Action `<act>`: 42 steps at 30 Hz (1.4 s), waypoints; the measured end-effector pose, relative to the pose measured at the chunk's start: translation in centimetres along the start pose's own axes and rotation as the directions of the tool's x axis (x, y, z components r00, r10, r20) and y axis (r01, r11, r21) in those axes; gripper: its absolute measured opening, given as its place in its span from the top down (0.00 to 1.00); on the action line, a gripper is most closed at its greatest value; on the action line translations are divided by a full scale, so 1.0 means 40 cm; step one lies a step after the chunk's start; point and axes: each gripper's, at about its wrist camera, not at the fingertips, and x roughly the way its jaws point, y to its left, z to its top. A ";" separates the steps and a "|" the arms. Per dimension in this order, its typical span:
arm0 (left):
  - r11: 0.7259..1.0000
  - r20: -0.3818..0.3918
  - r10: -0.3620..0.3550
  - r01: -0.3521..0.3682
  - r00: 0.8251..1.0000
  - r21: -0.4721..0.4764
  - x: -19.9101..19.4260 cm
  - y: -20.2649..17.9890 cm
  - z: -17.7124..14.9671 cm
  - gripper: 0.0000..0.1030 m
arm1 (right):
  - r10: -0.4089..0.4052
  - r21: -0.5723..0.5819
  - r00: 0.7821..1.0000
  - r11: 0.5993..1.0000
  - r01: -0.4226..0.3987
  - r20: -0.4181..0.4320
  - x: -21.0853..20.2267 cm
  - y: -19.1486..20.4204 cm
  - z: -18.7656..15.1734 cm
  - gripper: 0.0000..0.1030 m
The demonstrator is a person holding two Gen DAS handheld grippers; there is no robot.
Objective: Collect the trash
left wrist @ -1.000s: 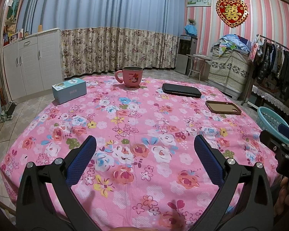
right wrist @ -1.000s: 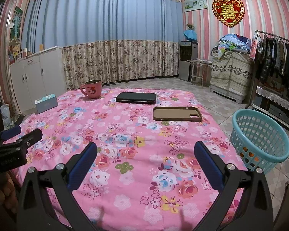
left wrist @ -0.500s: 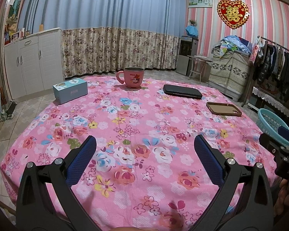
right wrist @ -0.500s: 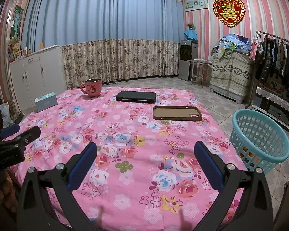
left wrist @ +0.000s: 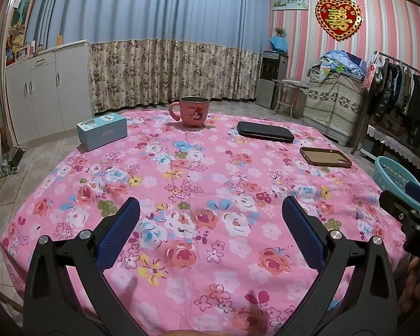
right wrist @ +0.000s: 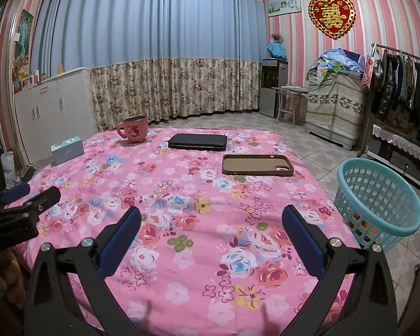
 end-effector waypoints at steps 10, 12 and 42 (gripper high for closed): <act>1.000 -0.007 0.001 -0.001 1.000 -0.017 0.006 0.003 0.002 0.05 | -0.009 -0.012 1.000 1.000 0.009 -0.012 0.008 0.003 0.000 0.04; 1.000 -0.007 0.001 -0.001 1.000 -0.015 0.006 0.002 0.003 0.05 | -0.008 -0.010 1.000 1.000 0.008 -0.011 0.007 0.004 0.000 0.04; 1.000 -0.009 0.003 -0.003 1.000 -0.010 0.005 0.003 0.002 0.05 | -0.001 -0.015 1.000 1.000 0.001 -0.010 0.012 0.003 -0.003 0.04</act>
